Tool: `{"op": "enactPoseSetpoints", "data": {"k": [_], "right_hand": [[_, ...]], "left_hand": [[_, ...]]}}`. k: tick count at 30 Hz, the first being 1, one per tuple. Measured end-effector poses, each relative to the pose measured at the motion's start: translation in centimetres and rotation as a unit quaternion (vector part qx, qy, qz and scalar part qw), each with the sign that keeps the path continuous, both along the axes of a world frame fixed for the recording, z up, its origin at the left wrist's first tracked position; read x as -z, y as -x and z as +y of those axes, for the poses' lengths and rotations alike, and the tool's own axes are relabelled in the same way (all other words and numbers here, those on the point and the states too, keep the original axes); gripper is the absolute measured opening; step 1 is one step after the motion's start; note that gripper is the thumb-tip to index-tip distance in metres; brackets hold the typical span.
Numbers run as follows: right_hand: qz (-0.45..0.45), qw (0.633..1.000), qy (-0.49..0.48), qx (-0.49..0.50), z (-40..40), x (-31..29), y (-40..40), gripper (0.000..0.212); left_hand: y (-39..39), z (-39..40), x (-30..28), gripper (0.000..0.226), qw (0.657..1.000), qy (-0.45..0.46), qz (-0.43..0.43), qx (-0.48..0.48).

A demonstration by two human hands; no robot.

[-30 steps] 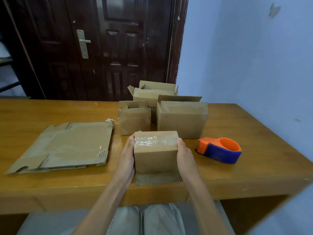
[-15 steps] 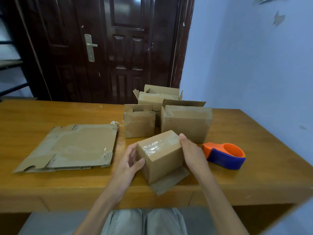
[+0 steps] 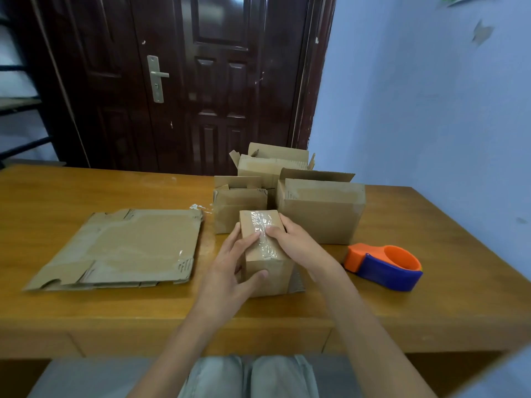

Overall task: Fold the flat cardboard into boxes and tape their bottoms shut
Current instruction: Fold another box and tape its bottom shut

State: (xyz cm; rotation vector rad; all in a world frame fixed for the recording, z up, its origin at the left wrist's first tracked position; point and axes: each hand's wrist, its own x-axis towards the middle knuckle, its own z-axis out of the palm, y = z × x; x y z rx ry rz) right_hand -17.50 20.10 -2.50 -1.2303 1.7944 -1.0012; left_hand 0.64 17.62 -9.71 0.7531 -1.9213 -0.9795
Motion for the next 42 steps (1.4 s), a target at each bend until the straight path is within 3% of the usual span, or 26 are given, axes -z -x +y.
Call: {"op": "enactPoseSetpoints", "data": {"k": [10, 18, 24, 29, 32, 34, 38, 42], "right_hand": [[-0.202, 0.976, 0.018, 0.081, 0.1, 2.3, -0.4, 0.060], [-0.260, 0.960, 0.017, 0.098, 0.5, 2.4, -1.0, 0.056], [-0.298, 0.948, 0.044, 0.100, 1.4, 2.6, -1.3, 0.041], [-0.121, 0.974, 0.124, 0.147, 4.8, 1.5, 2.6, 0.028], [0.200, 0.949, 0.149, 0.195, 8.7, 1.1, 8.4, 0.014], [0.388, 0.899, 0.070, 0.190, 10.8, 1.4, 12.3, 0.029], [0.504, 0.855, -0.067, 0.105, 12.8, 3.0, 17.3, 0.067], [0.535, 0.838, -0.049, 0.100, 13.1, 4.0, 18.4, 0.068]], "left_hand": [[0.9, -0.6, 1.4, 0.078, 0.998, 0.051, -0.015, -0.033], [0.6, -1.0, 1.3, 0.077, 0.999, 0.002, 0.021, 0.029], [0.6, -1.3, 1.4, 0.078, 1.000, 0.008, 0.006, 0.020], [0.1, -1.6, 1.5, 0.074, 0.998, 0.048, -0.031, 0.007], [0.1, -1.9, 1.3, 0.074, 0.994, 0.085, -0.063, -0.012], [0.3, -1.6, 1.4, 0.071, 0.994, 0.086, -0.059, -0.017], [0.9, -1.1, 1.6, 0.071, 0.994, 0.095, -0.037, -0.040], [1.3, -1.0, 1.7, 0.063, 0.996, 0.076, -0.024, -0.030]]}}
